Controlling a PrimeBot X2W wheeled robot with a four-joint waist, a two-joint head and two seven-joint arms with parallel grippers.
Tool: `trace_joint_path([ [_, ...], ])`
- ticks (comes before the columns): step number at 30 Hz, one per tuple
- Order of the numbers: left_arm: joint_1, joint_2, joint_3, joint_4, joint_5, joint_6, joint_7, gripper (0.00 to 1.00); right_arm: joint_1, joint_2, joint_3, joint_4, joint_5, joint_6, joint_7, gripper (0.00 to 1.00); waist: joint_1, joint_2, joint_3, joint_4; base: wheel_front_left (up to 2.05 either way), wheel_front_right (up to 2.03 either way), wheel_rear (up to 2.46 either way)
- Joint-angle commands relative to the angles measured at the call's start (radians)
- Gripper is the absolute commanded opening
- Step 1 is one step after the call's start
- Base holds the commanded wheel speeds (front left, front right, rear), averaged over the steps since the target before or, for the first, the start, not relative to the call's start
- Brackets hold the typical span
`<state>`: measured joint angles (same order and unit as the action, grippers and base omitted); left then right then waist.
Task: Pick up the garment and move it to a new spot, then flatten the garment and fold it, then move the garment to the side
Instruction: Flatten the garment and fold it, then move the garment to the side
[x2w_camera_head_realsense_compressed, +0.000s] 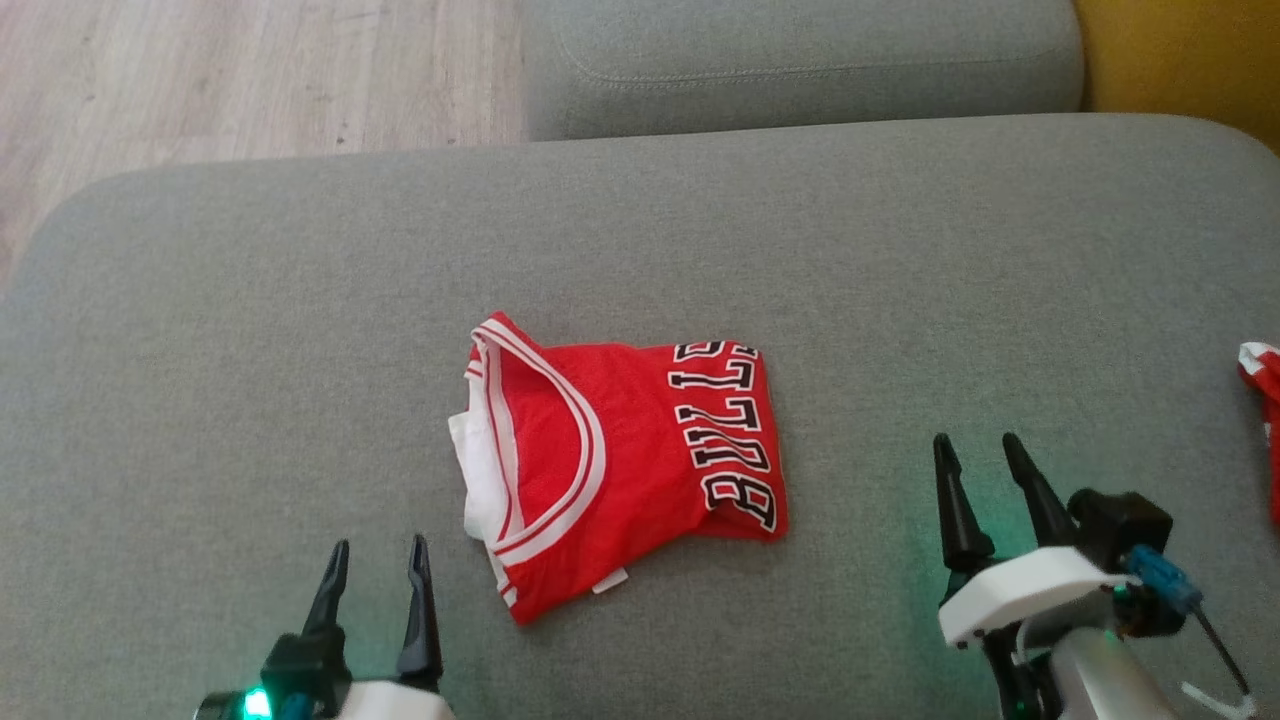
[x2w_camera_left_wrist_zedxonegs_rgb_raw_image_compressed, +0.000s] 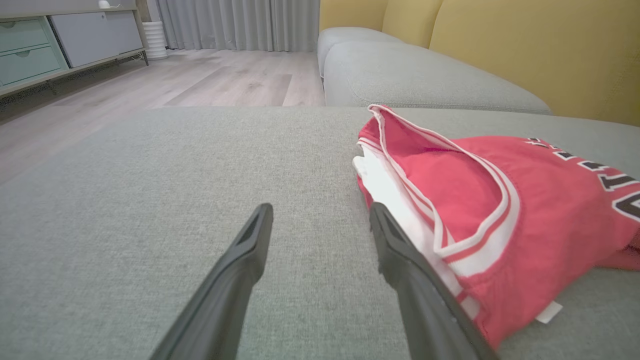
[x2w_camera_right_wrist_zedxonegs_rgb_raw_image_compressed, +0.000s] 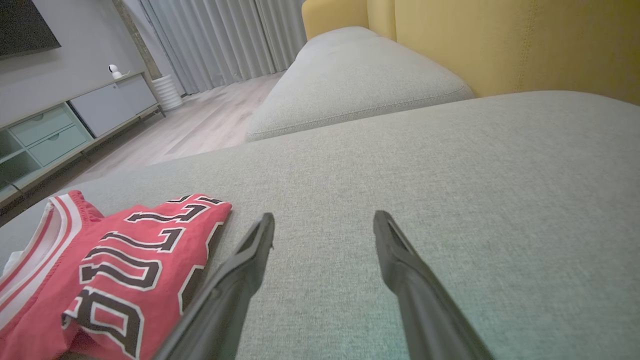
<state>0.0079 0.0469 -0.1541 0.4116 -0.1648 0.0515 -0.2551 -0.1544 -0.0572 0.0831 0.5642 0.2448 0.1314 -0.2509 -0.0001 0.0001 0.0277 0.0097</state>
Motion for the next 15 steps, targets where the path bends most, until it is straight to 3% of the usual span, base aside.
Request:
trace_joint_path([
  [1,-0.012,0.003,0.04,-0.033,0.007,0.0,-0.007,1.0,-0.012,0.007,0.022,-0.027,0.004,-0.001,-0.011,1.0,0.0001,-0.0001,-0.004,-0.004,0.0,0.0,0.0],
  [15,-0.039,0.003,0.018,-0.045,0.006,-0.002,-0.007,1.0,-0.044,0.007,0.072,-0.028,0.017,-0.001,-0.011,1.0,0.0001,-0.0001,0.036,0.012,0.0,0.0,0.0],
])
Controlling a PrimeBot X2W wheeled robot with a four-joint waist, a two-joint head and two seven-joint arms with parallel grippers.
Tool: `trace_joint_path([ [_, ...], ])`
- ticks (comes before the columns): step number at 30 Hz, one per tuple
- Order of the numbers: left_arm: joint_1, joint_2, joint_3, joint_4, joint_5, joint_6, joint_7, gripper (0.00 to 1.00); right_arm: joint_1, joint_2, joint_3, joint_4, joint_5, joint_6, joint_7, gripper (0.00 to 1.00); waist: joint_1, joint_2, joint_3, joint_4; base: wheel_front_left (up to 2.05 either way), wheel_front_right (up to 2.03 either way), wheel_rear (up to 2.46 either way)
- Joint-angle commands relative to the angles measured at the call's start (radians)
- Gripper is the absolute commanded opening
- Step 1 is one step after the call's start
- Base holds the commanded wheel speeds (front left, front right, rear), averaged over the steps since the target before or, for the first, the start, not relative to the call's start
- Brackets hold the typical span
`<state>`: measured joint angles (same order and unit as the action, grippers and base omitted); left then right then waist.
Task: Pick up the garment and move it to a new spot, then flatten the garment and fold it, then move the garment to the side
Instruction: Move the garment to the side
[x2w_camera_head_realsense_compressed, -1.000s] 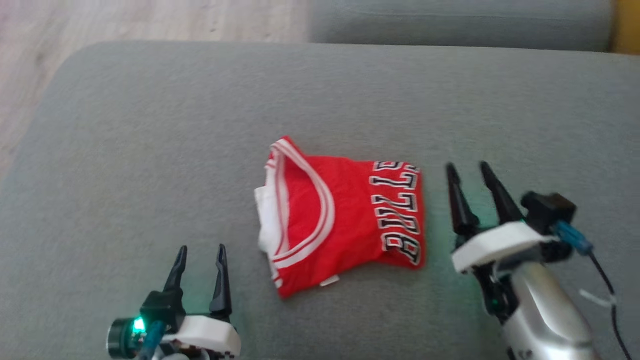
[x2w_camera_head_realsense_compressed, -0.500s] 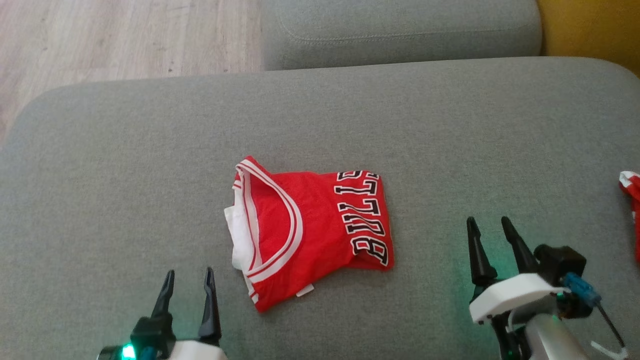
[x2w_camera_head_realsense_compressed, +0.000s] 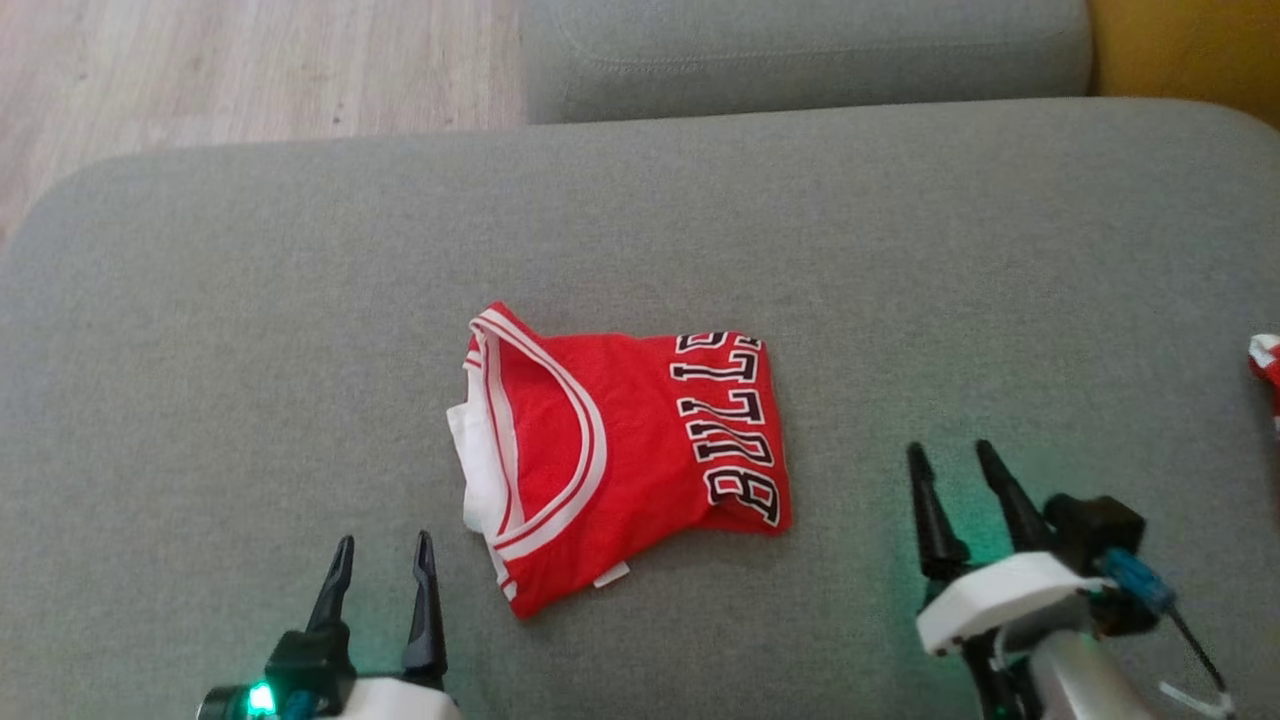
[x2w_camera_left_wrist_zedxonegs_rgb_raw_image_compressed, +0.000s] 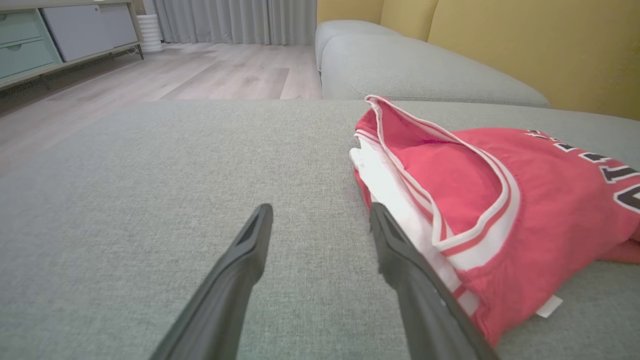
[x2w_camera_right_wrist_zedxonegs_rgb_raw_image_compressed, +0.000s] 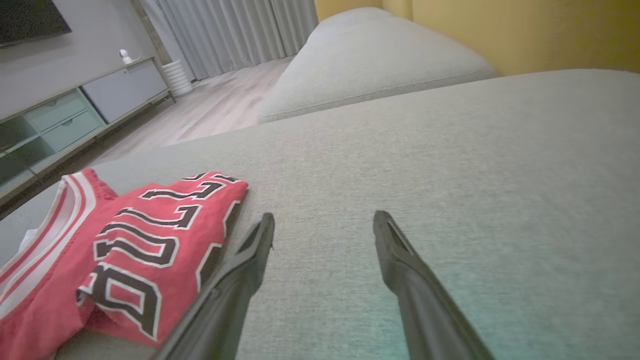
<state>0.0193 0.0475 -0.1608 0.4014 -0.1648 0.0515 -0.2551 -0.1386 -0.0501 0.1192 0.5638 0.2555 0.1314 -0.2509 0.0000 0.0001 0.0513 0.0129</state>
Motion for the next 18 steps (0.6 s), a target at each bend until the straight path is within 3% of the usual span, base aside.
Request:
trace_joint_path([
  [1,-0.054,0.003,0.019,-0.036,0.005,-0.003,-0.007,1.0,-0.074,0.0,0.054,-0.024,0.01,-0.001,-0.011,1.0,0.0,-0.0001,0.021,0.014,0.0,0.0,0.0],
  [8,-0.086,0.003,-0.036,-0.023,-0.014,-0.004,-0.007,1.0,-0.209,0.0,0.189,0.112,0.043,-0.001,-0.011,1.0,0.0,-0.0001,0.065,0.097,0.0,0.0,0.0],
  [18,-0.099,0.003,-0.057,-0.013,-0.022,-0.003,-0.007,1.0,-0.307,0.0,0.223,0.411,0.051,-0.001,0.009,1.0,0.0,-0.0001,0.096,0.185,0.0,0.0,0.0],
])
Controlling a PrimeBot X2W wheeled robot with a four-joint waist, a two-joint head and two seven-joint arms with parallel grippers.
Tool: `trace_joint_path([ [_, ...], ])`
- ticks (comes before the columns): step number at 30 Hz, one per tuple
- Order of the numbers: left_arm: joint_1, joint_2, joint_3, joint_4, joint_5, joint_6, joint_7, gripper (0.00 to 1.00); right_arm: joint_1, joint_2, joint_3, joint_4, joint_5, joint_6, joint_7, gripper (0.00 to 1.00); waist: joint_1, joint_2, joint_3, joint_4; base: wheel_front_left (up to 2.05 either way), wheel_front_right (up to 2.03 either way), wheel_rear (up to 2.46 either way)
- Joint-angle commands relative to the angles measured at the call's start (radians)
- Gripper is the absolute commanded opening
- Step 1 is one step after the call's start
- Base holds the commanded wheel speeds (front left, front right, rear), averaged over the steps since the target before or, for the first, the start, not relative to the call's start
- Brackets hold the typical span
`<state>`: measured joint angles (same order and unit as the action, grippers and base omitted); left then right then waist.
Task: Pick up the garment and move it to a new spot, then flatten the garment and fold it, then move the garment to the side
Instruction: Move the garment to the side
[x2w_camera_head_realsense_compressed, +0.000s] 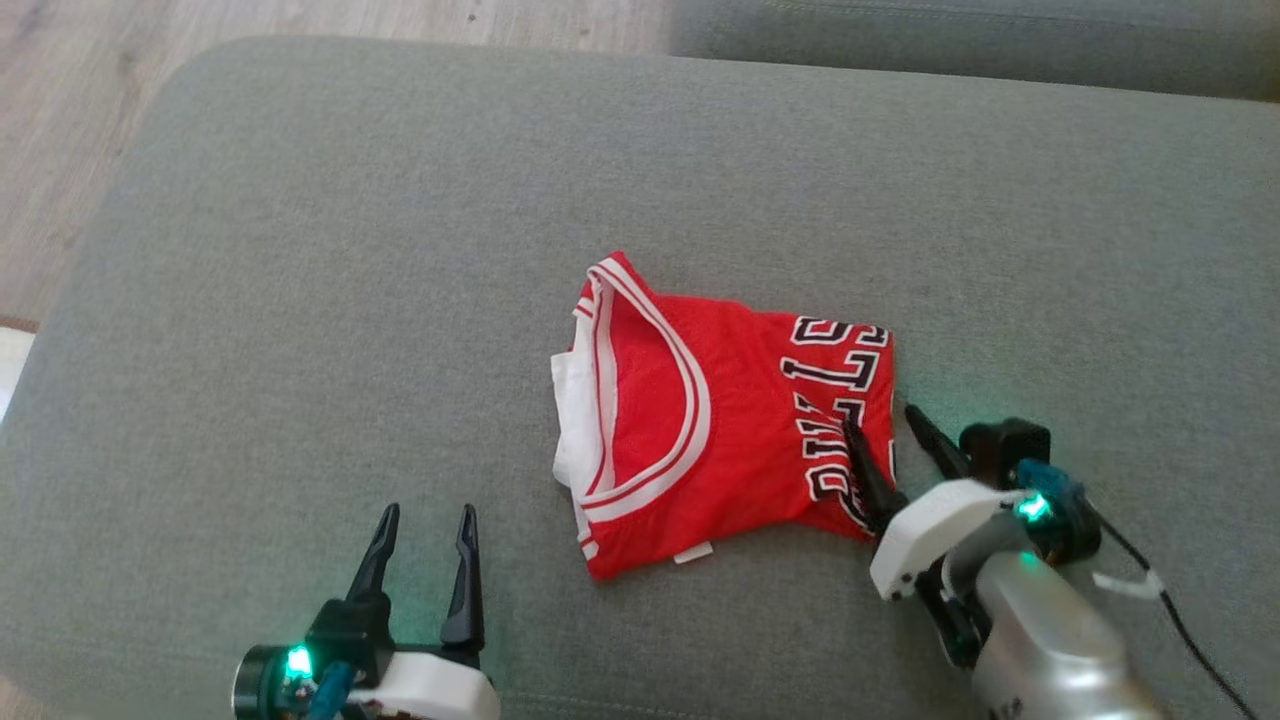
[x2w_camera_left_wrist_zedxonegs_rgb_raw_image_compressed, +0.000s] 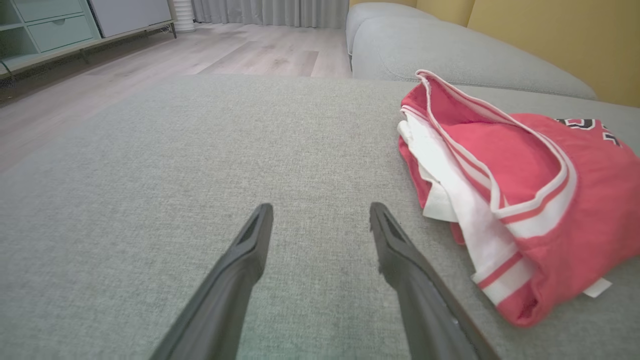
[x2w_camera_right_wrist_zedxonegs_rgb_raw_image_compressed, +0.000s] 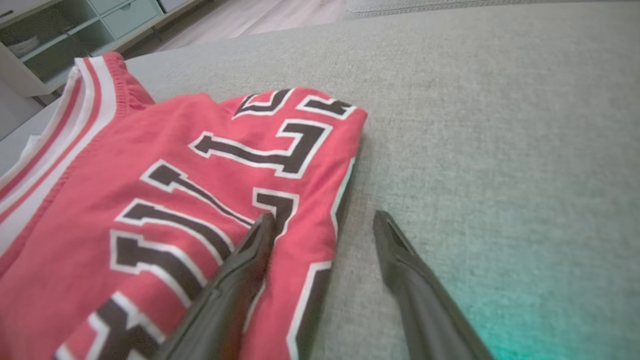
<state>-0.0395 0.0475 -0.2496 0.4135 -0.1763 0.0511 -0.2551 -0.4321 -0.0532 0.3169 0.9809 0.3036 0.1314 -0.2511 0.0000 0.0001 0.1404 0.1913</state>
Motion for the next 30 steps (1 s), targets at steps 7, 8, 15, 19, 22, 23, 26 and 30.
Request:
trace_joint_path([
  [7,-0.038,0.003,0.041,-0.033,-0.011,-0.003,-0.007,1.0,-0.046,0.003,-0.003,0.064,0.009,-0.001,-0.008,0.0,0.0,-0.0001,0.011,-0.036,0.0,0.0,0.0],
  [8,-0.04,0.003,0.04,-0.035,-0.012,-0.003,-0.007,1.0,-0.049,0.003,-0.026,0.054,0.006,-0.001,-0.009,0.0,0.0,-0.0001,0.008,-0.053,0.0,0.0,0.0],
  [15,-0.045,0.003,0.034,-0.041,-0.017,-0.009,-0.007,1.0,0.0,0.003,-0.134,-0.098,-0.033,-0.001,-0.01,0.0,0.0,-0.0001,-0.006,-0.257,0.0,0.0,0.0],
  [19,-0.066,0.003,0.02,-0.038,-0.016,-0.017,-0.007,1.0,0.028,0.003,-0.133,-0.164,-0.031,-0.001,-0.01,0.0,0.0,-0.0001,-0.001,-0.389,0.0,0.0,0.0],
  [22,-0.081,0.003,0.008,-0.04,-0.015,-0.02,-0.007,1.0,0.046,0.003,-0.133,-0.208,-0.02,-0.001,-0.011,0.0,0.0,-0.0001,0.002,-0.474,0.0,0.0,0.0],
  [23,-0.084,0.003,0.006,-0.04,-0.015,-0.02,-0.007,1.0,0.051,0.003,-0.131,-0.221,-0.017,-0.001,-0.011,0.0,0.0,-0.0001,0.003,-0.504,0.0,0.0,0.0],
  [26,-0.093,0.003,-0.003,-0.038,-0.014,-0.027,-0.007,1.0,0.067,0.003,-0.13,-0.256,-0.005,-0.001,-0.011,0.0,0.0,-0.0001,0.007,-0.577,0.0,0.0,0.0],
  [30,-0.095,0.003,-0.011,-0.033,-0.009,-0.04,-0.007,1.0,0.084,0.003,-0.132,-0.295,0.007,-0.001,-0.011,0.0,0.0,-0.0001,0.01,-0.661,0.0,0.0,0.0],
])
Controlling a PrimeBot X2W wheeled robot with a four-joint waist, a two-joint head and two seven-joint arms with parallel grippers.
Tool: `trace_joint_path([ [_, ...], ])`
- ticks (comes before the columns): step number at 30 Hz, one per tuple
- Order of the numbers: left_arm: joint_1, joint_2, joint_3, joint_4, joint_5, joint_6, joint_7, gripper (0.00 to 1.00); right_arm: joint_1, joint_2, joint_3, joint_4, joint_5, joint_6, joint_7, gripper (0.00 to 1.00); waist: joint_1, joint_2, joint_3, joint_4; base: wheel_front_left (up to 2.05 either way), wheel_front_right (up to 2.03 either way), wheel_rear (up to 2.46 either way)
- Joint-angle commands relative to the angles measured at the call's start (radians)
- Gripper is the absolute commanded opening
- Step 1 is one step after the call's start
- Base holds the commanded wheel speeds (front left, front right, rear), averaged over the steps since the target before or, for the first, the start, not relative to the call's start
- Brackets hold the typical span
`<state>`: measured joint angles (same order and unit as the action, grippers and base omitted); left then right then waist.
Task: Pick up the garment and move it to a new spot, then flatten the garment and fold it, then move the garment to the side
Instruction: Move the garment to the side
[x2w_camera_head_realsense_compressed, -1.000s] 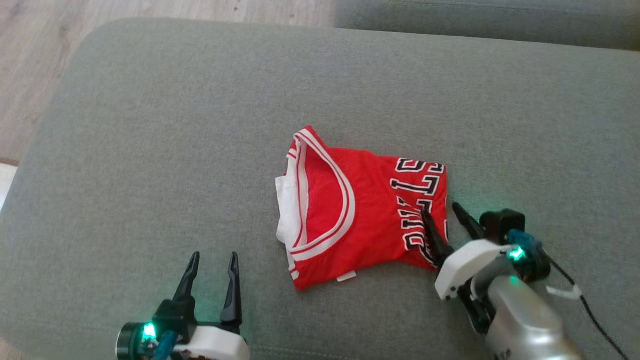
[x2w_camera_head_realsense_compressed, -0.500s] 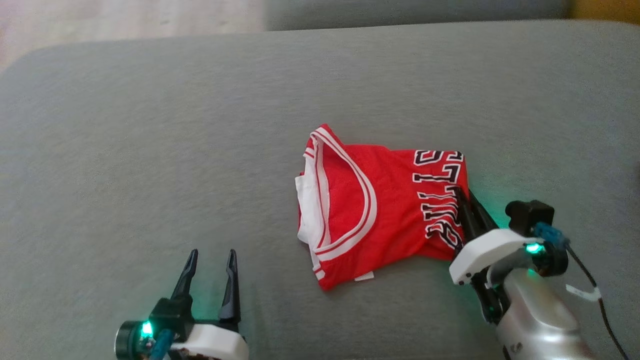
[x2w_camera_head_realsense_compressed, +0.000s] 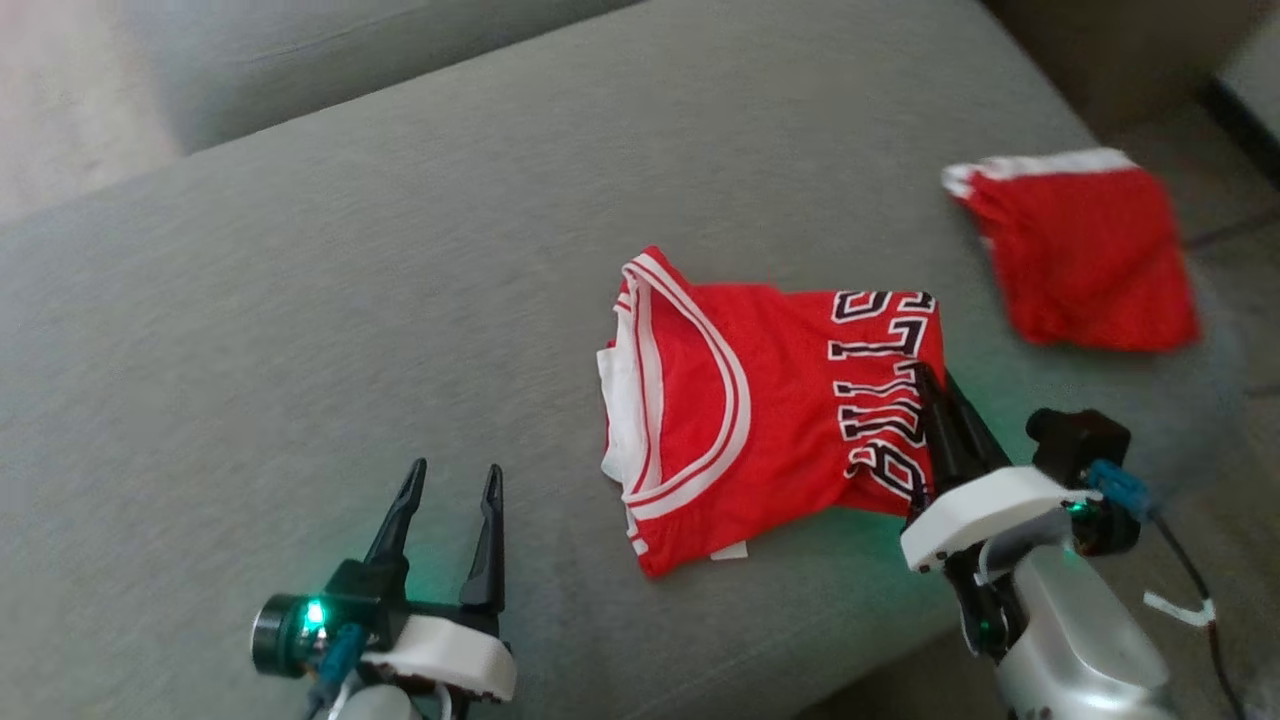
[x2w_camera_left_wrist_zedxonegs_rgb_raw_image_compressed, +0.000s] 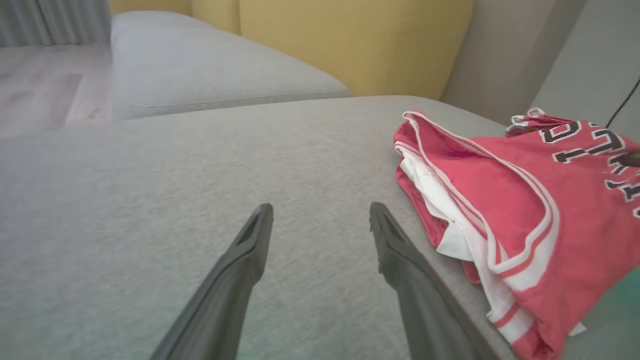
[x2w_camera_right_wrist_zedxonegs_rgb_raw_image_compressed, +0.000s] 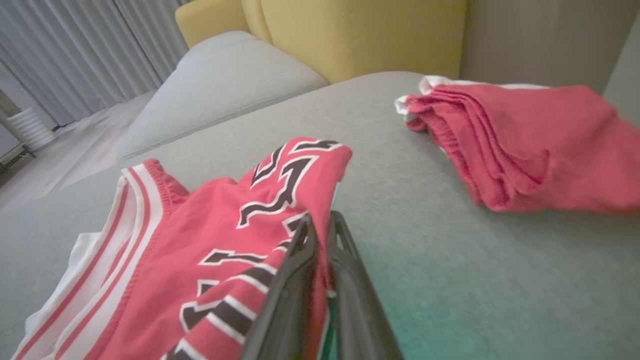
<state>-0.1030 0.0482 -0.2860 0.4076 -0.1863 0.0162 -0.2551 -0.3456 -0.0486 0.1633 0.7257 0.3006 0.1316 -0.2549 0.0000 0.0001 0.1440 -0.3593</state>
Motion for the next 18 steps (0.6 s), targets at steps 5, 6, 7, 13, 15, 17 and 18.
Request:
trace_joint_path([
  [5,-0.043,0.002,0.01,-0.019,0.011,-0.018,-0.007,1.0,0.014,-0.002,0.012,-0.075,0.006,-0.001,-0.007,0.0,0.0,-0.0001,0.026,-0.171,0.0,0.0,0.0],
  [6,-0.049,0.002,0.005,-0.014,0.014,-0.022,-0.007,1.0,0.015,-0.002,0.001,-0.082,-0.002,-0.001,-0.007,0.0,0.0,-0.0001,0.03,-0.173,0.0,0.0,0.0],
  [7,-0.056,0.002,0.001,-0.009,0.017,-0.026,-0.007,1.0,0.015,-0.002,-0.011,-0.087,-0.008,-0.001,-0.007,0.0,0.0,-0.0001,0.034,-0.175,0.0,0.0,0.0],
  [13,-0.074,0.002,-0.007,0.017,0.025,-0.036,-0.007,1.0,-0.041,-0.002,-0.027,-0.096,-0.057,-0.001,-0.007,0.0,0.0,-0.0001,0.053,-0.178,0.0,0.0,0.0],
  [15,-0.073,0.002,-0.006,0.022,0.03,-0.038,-0.007,1.0,-0.092,-0.002,-0.024,-0.086,-0.089,-0.001,-0.007,0.0,0.0,-0.0001,0.059,-0.177,0.0,0.0,0.0],
  [17,-0.067,0.002,0.003,0.023,0.033,-0.035,-0.007,1.0,-0.155,-0.002,-0.028,-0.063,-0.128,-0.001,-0.007,0.0,0.0,-0.0001,0.064,-0.175,0.0,0.0,0.0],
  [18,-0.063,0.002,0.009,0.021,0.036,-0.032,-0.007,1.0,-0.189,-0.008,-0.034,-0.045,-0.149,-0.001,-0.007,0.0,0.0,-0.0001,0.069,-0.175,0.0,0.0,0.0],
])
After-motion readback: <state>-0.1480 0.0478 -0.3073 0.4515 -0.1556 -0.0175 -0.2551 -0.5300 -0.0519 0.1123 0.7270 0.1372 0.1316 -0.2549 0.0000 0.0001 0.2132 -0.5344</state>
